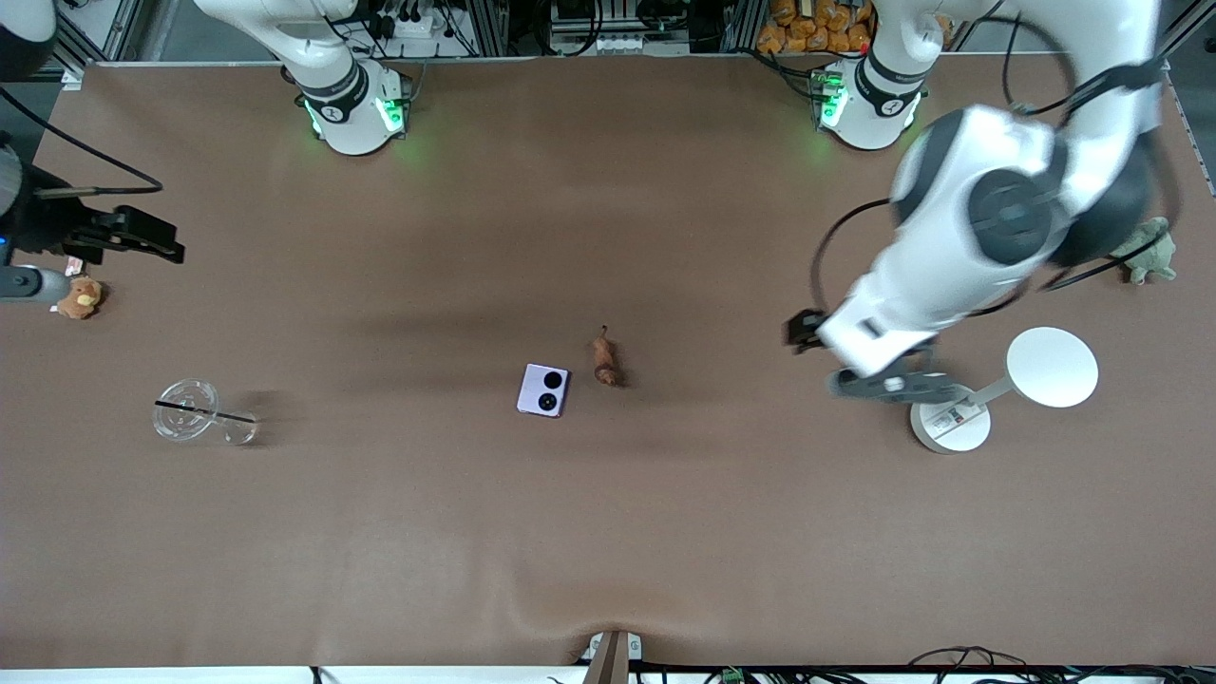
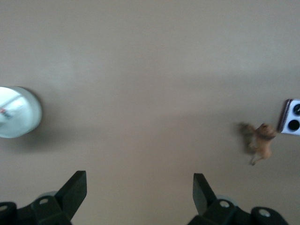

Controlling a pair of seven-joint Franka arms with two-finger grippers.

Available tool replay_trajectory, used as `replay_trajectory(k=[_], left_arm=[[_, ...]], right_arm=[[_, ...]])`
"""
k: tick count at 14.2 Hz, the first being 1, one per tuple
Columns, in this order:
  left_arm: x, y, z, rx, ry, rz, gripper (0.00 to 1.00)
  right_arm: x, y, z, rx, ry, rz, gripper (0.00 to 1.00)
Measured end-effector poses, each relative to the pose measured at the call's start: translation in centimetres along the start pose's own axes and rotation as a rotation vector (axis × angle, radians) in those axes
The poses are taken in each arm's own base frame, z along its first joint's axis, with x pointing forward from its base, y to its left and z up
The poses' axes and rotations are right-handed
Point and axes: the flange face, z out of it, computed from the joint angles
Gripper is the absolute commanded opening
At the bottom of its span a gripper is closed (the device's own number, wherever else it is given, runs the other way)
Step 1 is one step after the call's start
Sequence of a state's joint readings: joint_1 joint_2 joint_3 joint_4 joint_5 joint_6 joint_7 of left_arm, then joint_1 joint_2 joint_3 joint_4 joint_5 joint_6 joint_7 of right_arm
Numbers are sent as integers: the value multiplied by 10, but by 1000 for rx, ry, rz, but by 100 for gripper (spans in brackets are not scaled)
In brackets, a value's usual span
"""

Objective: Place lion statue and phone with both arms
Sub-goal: 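Reach the left gripper to the brown lion statue and grasp it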

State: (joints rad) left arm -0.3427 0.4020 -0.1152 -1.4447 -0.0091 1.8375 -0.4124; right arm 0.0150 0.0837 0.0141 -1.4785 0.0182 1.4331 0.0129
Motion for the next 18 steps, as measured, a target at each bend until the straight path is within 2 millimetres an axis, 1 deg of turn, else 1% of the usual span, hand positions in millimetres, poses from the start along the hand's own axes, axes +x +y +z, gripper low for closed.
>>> replay_trajectory(k=[2,3,5,7,10,12,14,16,18], left_arm=[[-2,43,29,-9,5,-43,100],[-2,61,43,-16,9,-57,100],[-2,94,75,-24,10,-94,100],[-6,125,108,-34,27,-121,100],[-22,168,153,-12,66,-145,100],[-34,193,176,18,113,-157,100],[-45,215,197,8,158,-167,100],[-51,226,217,-2,169,-170,100],[-52,229,234,-8,176,-184,100]], right_arm=[[4,-14,-1,-2,26,-24,100],[5,-20,-2,-2,40,-34,100],[8,-31,-4,12,65,-51,100],[10,-36,-5,46,86,-56,100],[20,-44,-1,90,114,-61,100],[32,-54,9,108,130,-73,100],[41,-67,20,113,127,-75,100],[44,-78,28,113,113,-46,100],[46,-79,32,114,103,-16,100]])
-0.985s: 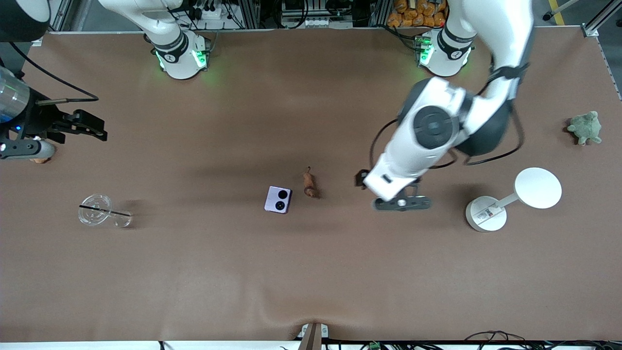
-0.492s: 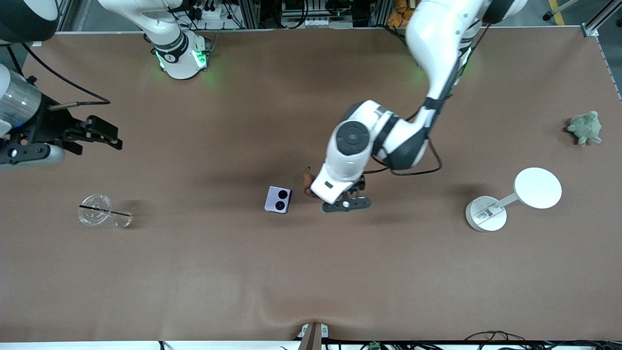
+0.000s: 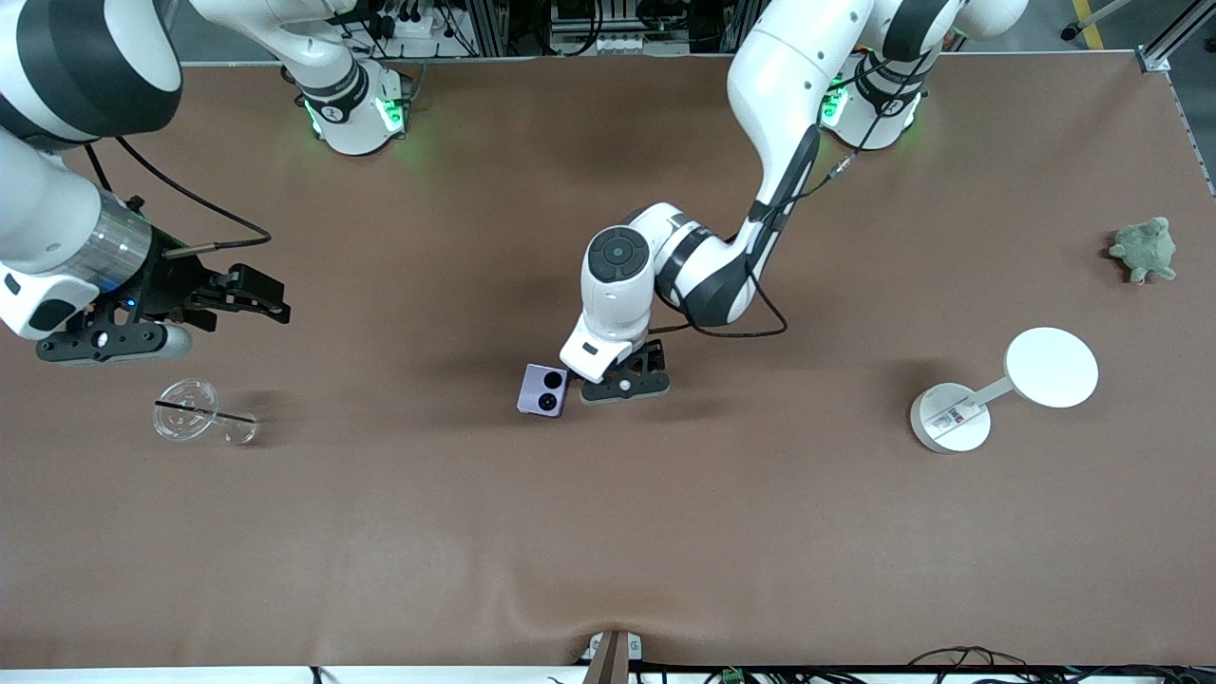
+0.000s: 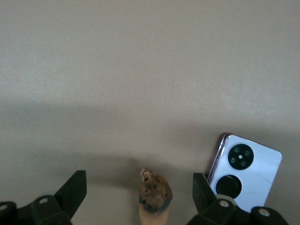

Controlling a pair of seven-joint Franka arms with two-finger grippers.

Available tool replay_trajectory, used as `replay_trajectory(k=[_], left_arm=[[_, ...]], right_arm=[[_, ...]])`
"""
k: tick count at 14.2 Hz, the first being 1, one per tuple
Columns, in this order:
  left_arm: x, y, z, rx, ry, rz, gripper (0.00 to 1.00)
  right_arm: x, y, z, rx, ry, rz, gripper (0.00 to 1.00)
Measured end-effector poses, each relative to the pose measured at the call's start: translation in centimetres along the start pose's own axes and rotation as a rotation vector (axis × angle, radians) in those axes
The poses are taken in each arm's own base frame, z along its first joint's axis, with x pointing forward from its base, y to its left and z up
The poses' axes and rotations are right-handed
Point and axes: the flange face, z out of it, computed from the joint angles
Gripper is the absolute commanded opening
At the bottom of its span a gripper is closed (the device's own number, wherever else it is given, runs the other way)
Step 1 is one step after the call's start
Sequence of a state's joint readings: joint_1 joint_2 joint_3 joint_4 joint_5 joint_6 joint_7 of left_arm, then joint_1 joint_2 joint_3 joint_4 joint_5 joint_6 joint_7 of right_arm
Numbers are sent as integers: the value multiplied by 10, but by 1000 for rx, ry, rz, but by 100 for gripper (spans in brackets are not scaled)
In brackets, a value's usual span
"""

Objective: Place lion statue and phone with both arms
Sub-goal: 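Reach the left gripper to the brown lion statue and grasp it, then carry the lion toward the lamp while the right gripper reaches the phone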

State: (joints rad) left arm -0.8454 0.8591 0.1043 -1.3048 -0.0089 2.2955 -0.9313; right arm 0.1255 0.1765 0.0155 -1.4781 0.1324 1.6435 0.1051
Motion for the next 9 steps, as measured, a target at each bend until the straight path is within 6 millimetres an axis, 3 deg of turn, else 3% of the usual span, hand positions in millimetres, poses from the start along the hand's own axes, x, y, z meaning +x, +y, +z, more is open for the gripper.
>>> replay_trajectory(k=[2,3,6,7,9], left_arm=[[-4,3,11,-17,13,-32,93],[-7,6,16,-23,16,-43,84],[-16,10,23,-19,12,-52,77],[-17,10,24,-18,12,-52,67],[-18,11,25,-17,11,-51,37]], right_arm=[[2,3,6,-3,-18,13,100],[3,6,12,-4,-33,18,100],[6,14,31,-13,-98,40,100],[8,16,36,-15,-108,65,100],[9,18,43,-21,-125,131,100]])
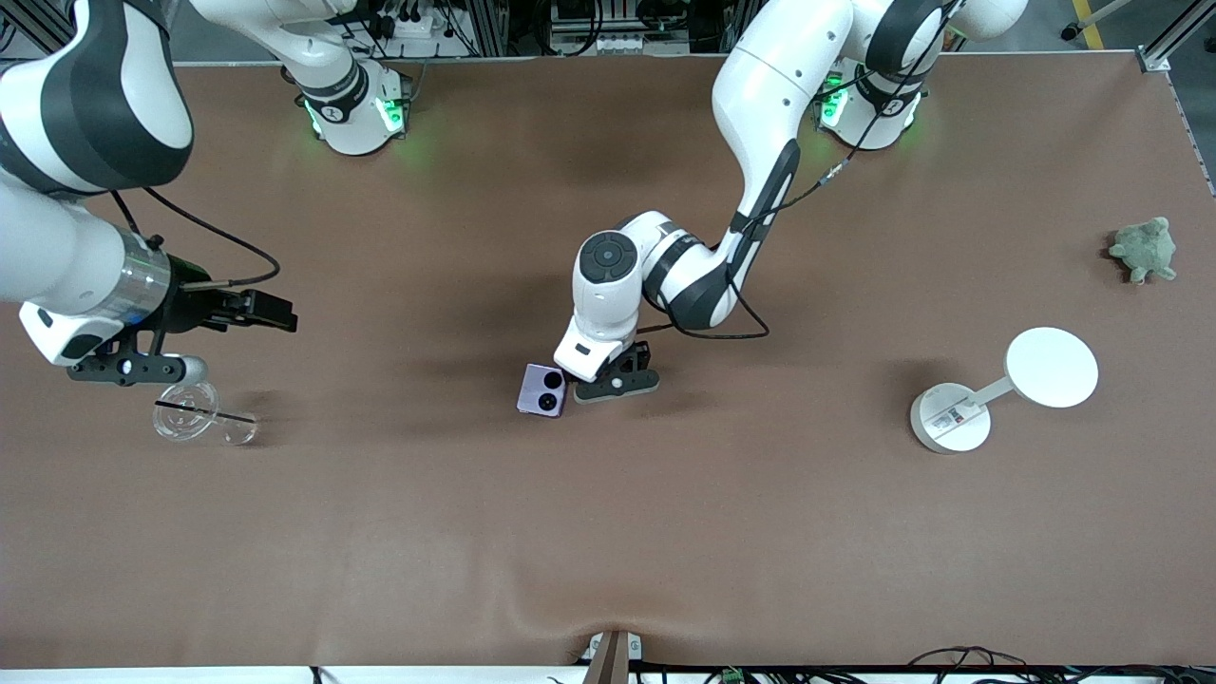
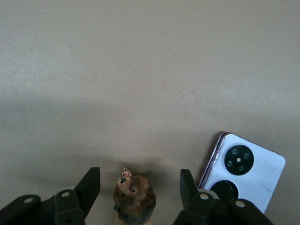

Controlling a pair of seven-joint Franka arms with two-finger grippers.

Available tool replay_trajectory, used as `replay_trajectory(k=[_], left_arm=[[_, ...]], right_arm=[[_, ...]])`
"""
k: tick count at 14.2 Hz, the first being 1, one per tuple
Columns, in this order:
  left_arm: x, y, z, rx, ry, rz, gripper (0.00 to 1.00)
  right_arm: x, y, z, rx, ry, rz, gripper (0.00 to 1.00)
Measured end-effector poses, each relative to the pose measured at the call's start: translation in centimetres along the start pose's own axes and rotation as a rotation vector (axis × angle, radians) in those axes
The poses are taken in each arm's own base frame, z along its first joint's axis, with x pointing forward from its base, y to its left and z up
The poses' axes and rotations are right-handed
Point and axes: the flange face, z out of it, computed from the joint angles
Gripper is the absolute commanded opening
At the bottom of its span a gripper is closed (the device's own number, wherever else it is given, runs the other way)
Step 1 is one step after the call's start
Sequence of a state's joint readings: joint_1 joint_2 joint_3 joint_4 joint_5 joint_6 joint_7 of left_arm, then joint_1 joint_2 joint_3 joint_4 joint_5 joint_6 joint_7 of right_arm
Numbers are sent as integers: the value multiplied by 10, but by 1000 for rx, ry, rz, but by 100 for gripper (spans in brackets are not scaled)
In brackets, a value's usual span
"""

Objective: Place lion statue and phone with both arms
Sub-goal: 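Carry the lion toward the lamp while the right gripper reaches the phone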

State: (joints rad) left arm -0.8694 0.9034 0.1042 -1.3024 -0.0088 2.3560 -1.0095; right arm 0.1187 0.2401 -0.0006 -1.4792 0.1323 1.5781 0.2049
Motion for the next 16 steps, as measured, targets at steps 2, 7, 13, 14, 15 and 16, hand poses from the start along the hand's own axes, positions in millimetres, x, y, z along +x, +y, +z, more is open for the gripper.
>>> replay_trajectory(k=[2,7,13,14,15,16], left_arm=[[-4,2,0,-1,0,6,0],[-9,8,-5,2,2,18,0],[107,-57,-87,80,97,84,0],[131,-77,-103,84,97,102,0],[152,-98,-114,88,98,115,0],[169,-117,-120,95,96,127,0]], right_arm=[[1,-2,6,-4,-16,60,100],[6,-6,19,-11,-40,90,100],[7,-10,24,-14,-49,86,100],[7,-11,27,-15,-52,84,100],[8,-13,30,-17,-58,83,100],[9,-15,34,-19,-64,82,100]])
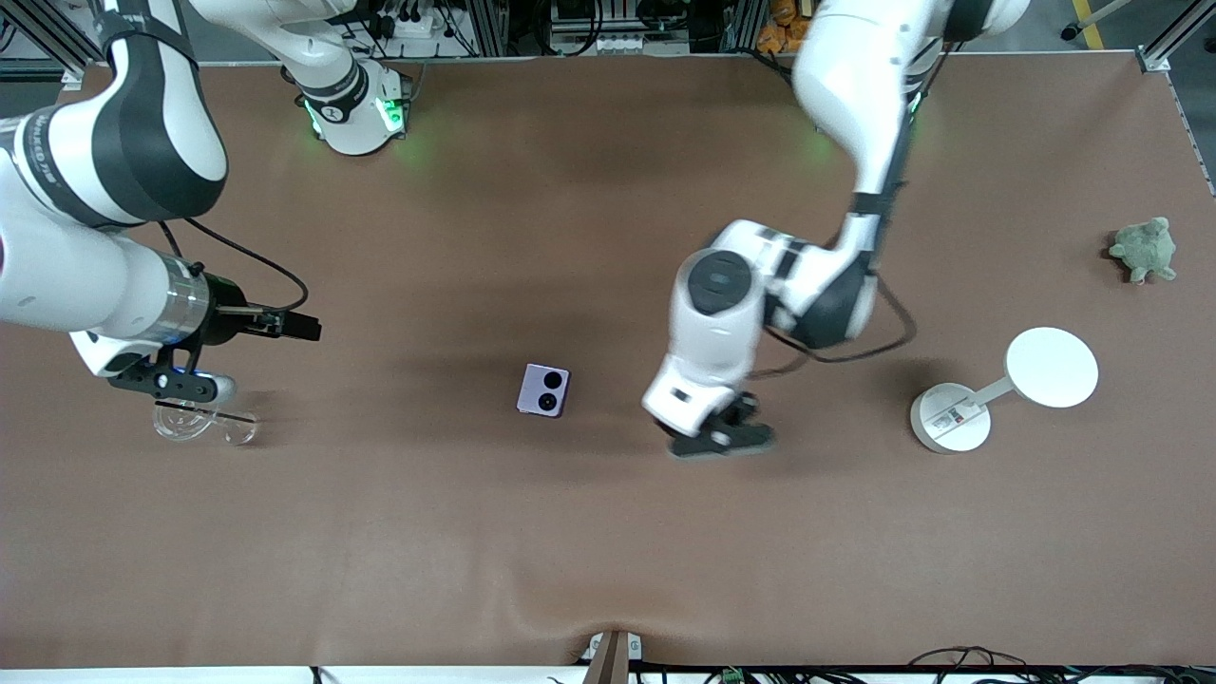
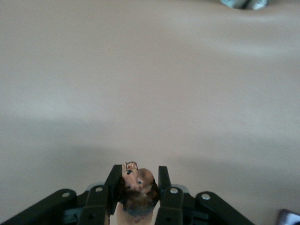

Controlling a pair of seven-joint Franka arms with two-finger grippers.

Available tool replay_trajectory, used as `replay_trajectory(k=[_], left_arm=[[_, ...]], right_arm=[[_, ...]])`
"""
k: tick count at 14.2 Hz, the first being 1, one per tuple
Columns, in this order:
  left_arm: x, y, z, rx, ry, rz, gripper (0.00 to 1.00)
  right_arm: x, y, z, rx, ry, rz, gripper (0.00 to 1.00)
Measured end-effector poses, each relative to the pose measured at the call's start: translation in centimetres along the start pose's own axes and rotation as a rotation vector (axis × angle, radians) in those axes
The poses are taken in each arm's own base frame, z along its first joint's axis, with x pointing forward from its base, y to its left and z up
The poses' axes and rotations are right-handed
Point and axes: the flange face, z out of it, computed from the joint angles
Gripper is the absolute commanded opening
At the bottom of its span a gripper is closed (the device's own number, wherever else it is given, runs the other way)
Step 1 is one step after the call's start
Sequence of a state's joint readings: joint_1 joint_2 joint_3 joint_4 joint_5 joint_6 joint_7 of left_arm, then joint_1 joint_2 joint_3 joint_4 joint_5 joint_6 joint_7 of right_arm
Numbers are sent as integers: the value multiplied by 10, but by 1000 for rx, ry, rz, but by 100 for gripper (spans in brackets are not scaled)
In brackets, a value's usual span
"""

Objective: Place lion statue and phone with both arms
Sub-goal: 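Carry the lion toward the lamp while the right gripper reaches the phone, then lower the lion beside the lamp base while the right gripper grasps the phone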

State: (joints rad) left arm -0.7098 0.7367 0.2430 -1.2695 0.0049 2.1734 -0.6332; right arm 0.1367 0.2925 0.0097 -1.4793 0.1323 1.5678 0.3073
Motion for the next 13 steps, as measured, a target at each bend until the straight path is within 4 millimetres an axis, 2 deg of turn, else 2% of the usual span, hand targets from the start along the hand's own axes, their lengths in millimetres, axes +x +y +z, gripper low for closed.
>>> replay_trajectory(k=[2,4,8,10,11,13], left_arm=[[19,-35,8,21,-19,44,0],[30,-65,21,39,-40,88,0],[53,-124,41,-3,-98,125,0],[64,-157,52,-58,-130,162,0],[68,-175,59,-79,-146,183,0],[71,-211,75,-108,-178,217,0]], right_arm=[[3,-8,12,-8,-17,-9,100],[9,-24,38,-24,-51,-28,100],[37,-90,136,-42,-34,-103,100],[42,-117,183,-55,-36,-137,100],[45,-125,201,-57,-35,-147,100],[49,-150,223,-35,30,-177,100]])
